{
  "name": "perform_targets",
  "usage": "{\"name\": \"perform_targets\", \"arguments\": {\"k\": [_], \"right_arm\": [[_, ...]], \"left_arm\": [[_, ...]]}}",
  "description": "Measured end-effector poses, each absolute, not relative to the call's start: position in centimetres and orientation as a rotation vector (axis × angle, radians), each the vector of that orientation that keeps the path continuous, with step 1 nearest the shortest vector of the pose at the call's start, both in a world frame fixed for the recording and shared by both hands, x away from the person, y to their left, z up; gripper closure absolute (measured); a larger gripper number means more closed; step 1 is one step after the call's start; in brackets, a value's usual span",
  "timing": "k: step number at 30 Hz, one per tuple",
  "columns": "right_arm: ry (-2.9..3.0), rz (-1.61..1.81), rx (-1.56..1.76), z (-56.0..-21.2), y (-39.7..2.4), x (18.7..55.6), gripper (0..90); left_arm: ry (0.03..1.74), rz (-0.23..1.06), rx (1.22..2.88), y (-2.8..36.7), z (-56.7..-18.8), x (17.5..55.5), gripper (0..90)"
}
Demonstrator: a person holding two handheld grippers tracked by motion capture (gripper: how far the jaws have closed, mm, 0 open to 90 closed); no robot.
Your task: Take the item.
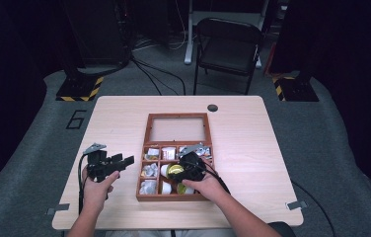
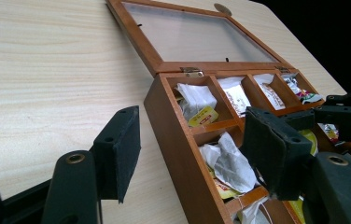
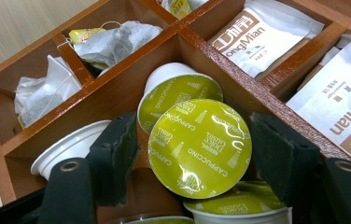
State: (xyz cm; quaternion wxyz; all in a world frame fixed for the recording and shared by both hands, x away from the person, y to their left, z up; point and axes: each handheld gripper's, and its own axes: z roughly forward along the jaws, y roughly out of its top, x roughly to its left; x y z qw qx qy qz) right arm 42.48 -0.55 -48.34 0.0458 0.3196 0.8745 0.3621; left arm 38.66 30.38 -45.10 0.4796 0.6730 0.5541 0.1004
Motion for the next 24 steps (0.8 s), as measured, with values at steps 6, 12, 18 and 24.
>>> {"name": "perform_targets", "arguments": {"k": [6, 12, 18, 24], "right_arm": [[2.645, 1.061, 0.936, -47.82, -0.35, 42.21, 31.6], [2.658, 0.976, 0.928, -48.40, 0.24, 42.13, 30.9], [2.668, 0.970, 0.932, -48.53, 0.40, 42.23, 32.6], [2.663, 0.974, 0.944, -48.61, 0.26, 42.44, 36.9]], "left_arm": [[1.352, 0.252, 1.639, 30.63, -45.10, 38.59, 37.2], [1.357, 0.241, 1.635, 30.47, -45.22, 38.59, 37.2], [1.357, 0.248, 1.633, 30.49, -45.32, 38.63, 37.2], [1.358, 0.241, 1.634, 30.60, -45.24, 38.59, 37.2]]}}
